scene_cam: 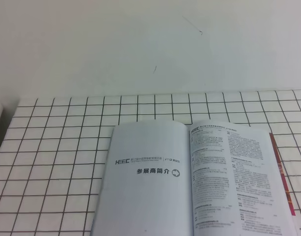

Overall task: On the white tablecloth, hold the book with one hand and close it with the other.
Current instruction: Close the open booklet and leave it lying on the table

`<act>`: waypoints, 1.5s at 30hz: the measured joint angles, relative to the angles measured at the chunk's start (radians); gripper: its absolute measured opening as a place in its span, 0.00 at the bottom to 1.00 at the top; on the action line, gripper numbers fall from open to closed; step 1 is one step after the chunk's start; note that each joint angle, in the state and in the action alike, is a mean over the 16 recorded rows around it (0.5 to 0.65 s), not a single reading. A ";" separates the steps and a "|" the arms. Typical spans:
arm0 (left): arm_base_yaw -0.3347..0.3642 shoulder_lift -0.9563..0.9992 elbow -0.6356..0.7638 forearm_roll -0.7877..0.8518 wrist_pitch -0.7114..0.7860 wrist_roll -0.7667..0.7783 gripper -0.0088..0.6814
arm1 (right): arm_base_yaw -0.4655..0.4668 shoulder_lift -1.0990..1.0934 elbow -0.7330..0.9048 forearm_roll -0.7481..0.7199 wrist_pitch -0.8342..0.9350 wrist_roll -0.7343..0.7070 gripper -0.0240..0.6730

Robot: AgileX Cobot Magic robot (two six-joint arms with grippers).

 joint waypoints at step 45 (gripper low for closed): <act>0.028 1.361 -0.400 -0.055 0.919 0.371 0.01 | 0.069 1.162 -0.364 0.906 1.179 -0.967 0.03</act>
